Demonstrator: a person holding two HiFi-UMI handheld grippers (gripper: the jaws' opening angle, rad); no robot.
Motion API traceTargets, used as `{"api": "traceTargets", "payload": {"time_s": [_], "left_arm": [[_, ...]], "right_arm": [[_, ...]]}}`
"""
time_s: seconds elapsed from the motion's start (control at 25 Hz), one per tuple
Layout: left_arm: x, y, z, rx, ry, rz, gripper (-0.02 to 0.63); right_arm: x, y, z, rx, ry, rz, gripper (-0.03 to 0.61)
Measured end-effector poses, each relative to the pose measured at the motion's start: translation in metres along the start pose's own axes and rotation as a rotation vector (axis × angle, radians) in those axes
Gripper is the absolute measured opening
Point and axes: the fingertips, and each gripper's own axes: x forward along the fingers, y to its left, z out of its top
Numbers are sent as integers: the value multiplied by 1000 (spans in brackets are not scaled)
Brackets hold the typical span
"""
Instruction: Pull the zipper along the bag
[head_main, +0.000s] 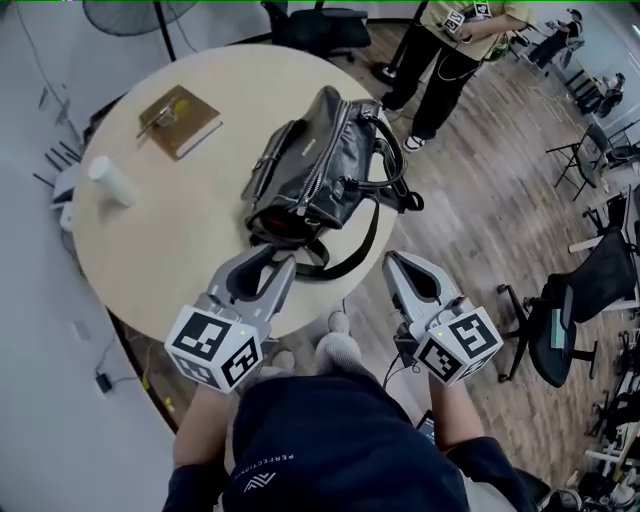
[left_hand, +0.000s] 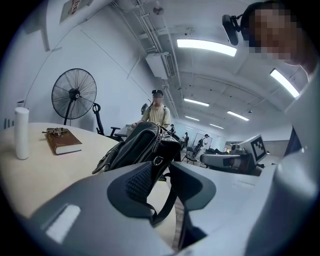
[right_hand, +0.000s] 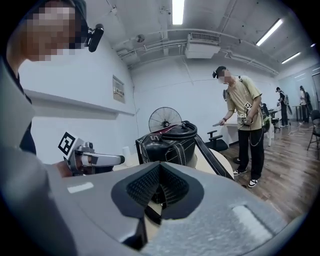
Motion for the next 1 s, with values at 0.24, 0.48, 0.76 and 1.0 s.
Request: {"api": "traceTargets", "payload": {"time_s": [0.24, 0.48, 0.76, 1.0], "left_arm": [[23, 6, 7, -15, -29, 87, 120], [38, 10, 12, -27, -50, 159, 124], [46, 13, 23, -28, -95, 219, 130], [51, 13, 27, -21, -118, 242, 135]], "right_arm": [[27, -31, 20, -56, 10, 110, 5], [45, -49, 32, -80, 24, 190, 5], [62, -59, 33, -87, 45, 268, 5], [75, -63, 33, -100, 58, 318, 5]]}}
